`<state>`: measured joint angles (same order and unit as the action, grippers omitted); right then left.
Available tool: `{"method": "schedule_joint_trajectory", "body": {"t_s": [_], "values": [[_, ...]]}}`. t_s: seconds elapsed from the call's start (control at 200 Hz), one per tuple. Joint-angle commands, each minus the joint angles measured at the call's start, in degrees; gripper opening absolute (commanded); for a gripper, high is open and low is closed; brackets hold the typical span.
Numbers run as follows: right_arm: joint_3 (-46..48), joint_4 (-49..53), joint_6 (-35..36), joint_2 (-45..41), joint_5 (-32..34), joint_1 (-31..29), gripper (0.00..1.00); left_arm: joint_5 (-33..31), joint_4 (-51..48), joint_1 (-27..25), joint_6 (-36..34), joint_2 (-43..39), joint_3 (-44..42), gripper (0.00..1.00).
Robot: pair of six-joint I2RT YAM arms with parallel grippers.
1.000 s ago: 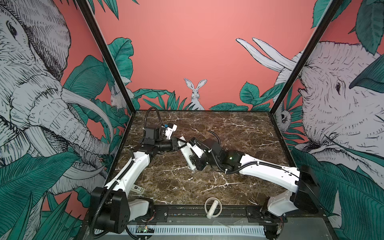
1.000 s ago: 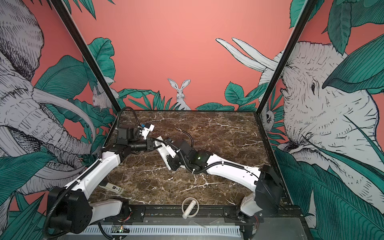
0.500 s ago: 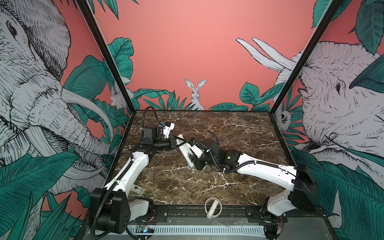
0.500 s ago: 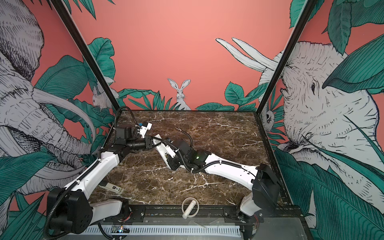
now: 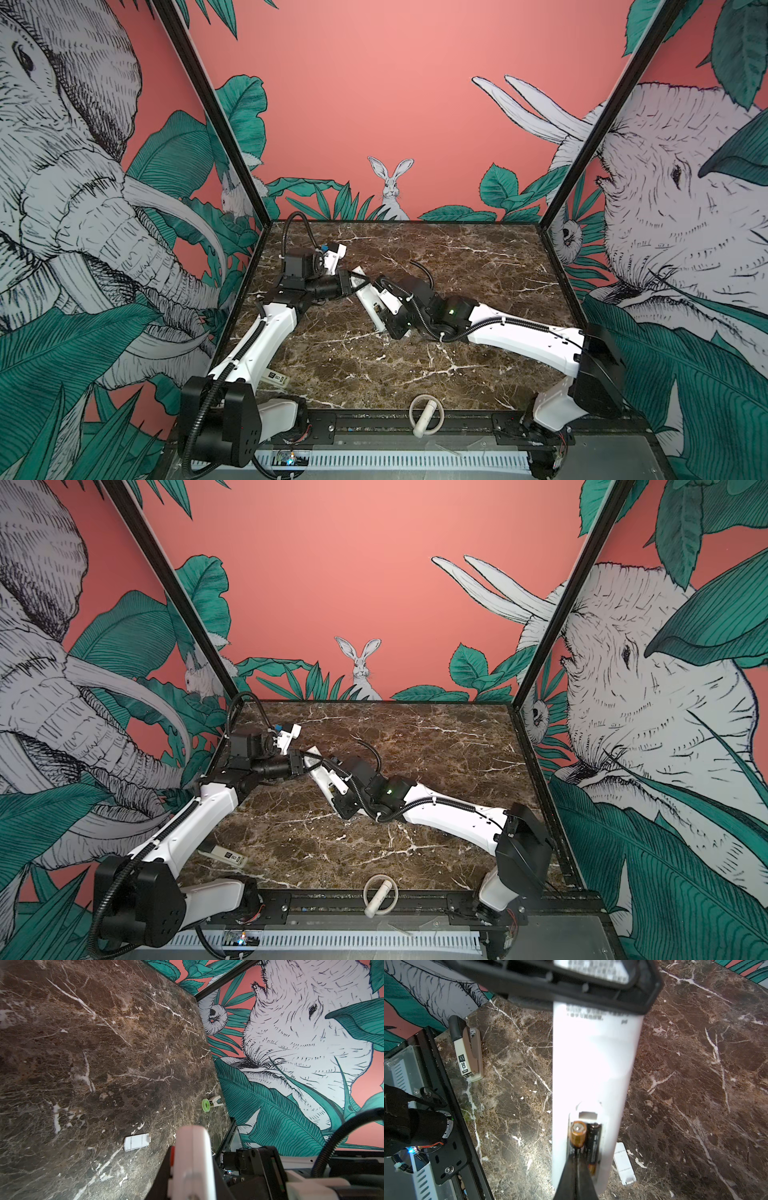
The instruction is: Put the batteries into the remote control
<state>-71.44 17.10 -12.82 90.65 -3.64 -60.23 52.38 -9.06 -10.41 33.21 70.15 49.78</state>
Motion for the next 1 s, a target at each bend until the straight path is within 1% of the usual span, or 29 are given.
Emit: {"method": "schedule_joint_trajectory", "body": {"t_s": [0.0, 0.145, 0.335, 0.425, 0.665, 0.99], "values": [[0.6, 0.3, 0.7, -0.9, -0.3, -0.7, 0.05, 7.3, 2.8, -0.7, 3.8, -2.7, 1.6, 0.0], [0.8, 0.4, 0.7, -3.3, -0.1, -0.7, 0.08, 6.6, 1.9, -0.6, 2.6, -2.4, 1.2, 0.0], [0.8, 0.1, 0.5, -4.9, -0.6, -0.8, 0.18, 6.5, 1.5, -0.7, 2.1, -2.3, 0.3, 0.0], [0.3, 0.3, 0.7, -5.0, -0.9, -0.8, 0.2, 6.3, 0.8, -0.6, 1.4, -2.4, 0.3, 0.0], [-0.2, 0.1, 0.5, -4.2, 0.7, -0.9, 0.23, 6.0, -0.3, -0.6, 0.8, -3.2, 0.3, 0.0], [-1.9, 0.8, 0.8, -3.3, 4.2, -0.9, 0.24, 5.9, -1.1, -0.5, 0.1, -3.5, 0.1, 0.0]]}}
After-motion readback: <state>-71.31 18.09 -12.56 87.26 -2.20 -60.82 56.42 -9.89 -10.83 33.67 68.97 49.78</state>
